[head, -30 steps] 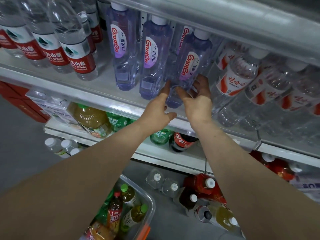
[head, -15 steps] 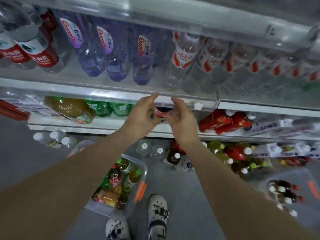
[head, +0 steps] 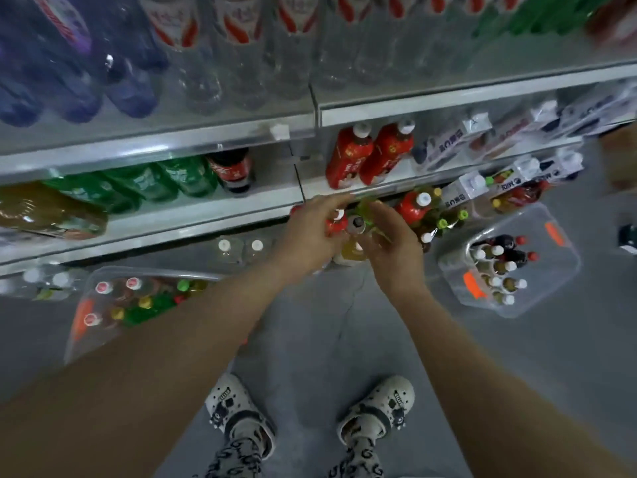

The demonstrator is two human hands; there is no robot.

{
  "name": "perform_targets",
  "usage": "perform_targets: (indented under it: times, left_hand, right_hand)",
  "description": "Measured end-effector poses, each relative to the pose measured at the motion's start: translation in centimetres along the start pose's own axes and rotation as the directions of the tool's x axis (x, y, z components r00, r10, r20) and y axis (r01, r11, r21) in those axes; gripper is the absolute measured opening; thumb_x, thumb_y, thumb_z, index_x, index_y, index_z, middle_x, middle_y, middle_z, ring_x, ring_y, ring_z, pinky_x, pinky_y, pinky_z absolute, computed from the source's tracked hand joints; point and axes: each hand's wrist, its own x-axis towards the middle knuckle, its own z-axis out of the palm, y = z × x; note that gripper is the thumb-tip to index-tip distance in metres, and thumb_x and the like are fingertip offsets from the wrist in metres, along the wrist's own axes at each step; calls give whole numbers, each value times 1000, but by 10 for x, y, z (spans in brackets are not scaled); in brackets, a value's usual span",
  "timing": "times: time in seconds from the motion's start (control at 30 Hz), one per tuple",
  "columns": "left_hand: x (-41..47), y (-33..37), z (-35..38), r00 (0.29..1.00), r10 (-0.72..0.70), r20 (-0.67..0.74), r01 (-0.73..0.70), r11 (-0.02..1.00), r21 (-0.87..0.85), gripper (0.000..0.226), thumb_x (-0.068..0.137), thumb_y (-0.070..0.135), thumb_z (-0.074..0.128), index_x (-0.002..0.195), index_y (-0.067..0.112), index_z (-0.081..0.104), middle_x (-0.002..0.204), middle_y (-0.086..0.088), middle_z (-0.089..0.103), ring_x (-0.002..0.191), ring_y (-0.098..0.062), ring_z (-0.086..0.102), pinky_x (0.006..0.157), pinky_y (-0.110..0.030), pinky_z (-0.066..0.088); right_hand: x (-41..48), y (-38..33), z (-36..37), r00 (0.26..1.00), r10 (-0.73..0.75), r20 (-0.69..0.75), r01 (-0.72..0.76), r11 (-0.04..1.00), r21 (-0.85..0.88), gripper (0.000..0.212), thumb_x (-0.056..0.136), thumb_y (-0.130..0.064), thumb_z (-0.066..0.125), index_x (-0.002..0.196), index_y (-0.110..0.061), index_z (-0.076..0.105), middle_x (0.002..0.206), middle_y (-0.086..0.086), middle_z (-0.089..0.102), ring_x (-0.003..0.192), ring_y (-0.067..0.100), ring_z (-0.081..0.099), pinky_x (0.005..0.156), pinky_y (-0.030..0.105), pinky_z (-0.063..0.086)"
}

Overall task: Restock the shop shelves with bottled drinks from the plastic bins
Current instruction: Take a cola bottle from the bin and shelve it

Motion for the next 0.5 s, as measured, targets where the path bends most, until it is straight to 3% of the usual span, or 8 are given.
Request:
perform_targets:
  times: [0.1,0.2,0.27,0.37,0.5]
  left_hand:
    - [8,15,51,999,10,41,-9,1000,-16,58,77,20,73,133,23,58,130,-4,58,116,-18,61,100,-40,51]
    - [15,31,107,997,22,69,-26,998,55,54,82,20,75,132,22,59,129,-3,60,115,-16,61,100,-40,50]
    - [20,43,146,995,34,97,-45,992,119,50,84,17,74,132,22,59,127,-3,61,115,-16,59,100,-37,49]
    - [30,64,203,986,22,165,-45,990,137,52,85,10,73,133,20,58,129,-1,59,116,-13,56,100,-29,47]
    - [47,94,275,968,-32,251,5,994,105,55,84,3,71,135,19,56,127,3,54,115,-9,54,95,-22,44]
  right_hand:
    - [-3,40,-40,999,48,-14,-48,999,7,41,93,-11,70,132,-19,60,126,-3,67,111,5,63,93,20,53]
    - [-7,75,-89,996,82,-37,-81,996,33,39,94,-12,68,132,-18,60,124,-6,65,104,-7,60,84,5,46]
    - [-11,96,-127,992,112,-51,-111,993,28,42,93,-8,67,133,-20,59,118,-13,64,100,-7,58,82,3,44]
    - [-14,128,-183,982,173,-73,-171,985,29,47,91,-7,67,131,-31,58,113,-23,59,99,-6,56,87,15,47]
    - [-13,168,-255,968,228,-105,-225,973,44,48,92,-9,69,135,-26,58,130,-11,60,115,11,59,94,28,50]
